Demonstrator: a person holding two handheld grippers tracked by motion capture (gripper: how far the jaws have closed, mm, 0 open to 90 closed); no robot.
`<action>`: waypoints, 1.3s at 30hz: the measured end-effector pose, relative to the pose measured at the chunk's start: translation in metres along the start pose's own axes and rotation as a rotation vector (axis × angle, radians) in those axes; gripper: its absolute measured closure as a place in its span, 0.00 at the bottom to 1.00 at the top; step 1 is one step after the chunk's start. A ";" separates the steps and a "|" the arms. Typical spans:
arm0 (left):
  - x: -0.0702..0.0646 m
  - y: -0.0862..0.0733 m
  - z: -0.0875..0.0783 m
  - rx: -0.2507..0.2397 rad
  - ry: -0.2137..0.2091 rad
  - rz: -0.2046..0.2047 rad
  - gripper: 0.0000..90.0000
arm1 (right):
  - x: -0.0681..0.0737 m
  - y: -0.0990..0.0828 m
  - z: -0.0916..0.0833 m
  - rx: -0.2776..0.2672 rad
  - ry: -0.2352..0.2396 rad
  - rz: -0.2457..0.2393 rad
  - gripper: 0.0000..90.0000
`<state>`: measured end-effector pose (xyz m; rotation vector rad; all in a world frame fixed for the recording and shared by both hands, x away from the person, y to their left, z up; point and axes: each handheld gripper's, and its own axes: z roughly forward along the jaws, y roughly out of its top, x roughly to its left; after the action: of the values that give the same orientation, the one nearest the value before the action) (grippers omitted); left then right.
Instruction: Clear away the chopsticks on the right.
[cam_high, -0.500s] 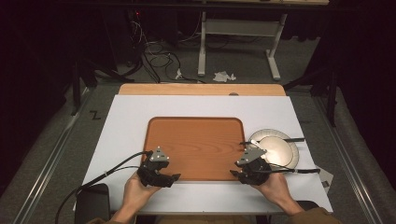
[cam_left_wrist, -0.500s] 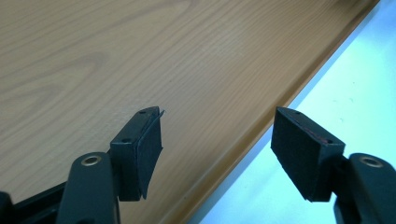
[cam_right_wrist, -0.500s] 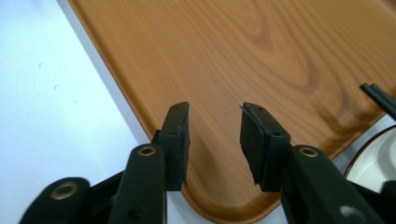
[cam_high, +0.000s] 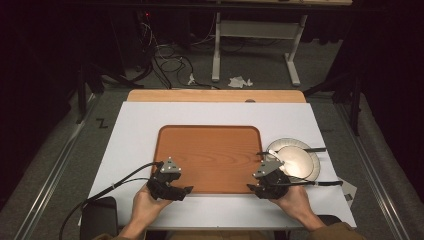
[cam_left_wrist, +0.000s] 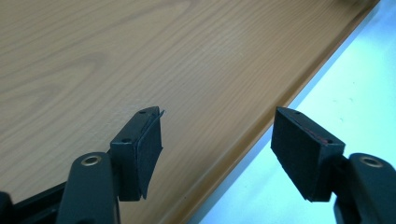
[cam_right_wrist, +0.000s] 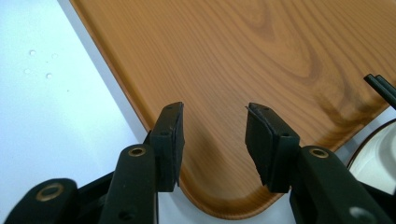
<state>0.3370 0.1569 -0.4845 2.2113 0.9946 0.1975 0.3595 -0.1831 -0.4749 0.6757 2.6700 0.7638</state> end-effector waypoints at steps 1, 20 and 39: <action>0.000 0.000 0.000 0.002 -0.001 -0.001 0.37 | 0.000 0.000 -0.001 -0.004 -0.008 0.003 0.64; 0.001 0.000 0.001 0.003 0.000 -0.002 0.37 | -0.002 -0.001 -0.015 -0.054 -0.027 0.034 0.61; 0.001 0.000 0.001 0.004 0.002 -0.001 0.37 | -0.017 -0.003 -0.041 -0.137 -0.078 0.100 0.62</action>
<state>0.3380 0.1566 -0.4853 2.2144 0.9981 0.1980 0.3570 -0.2113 -0.4410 0.7904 2.5027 0.9175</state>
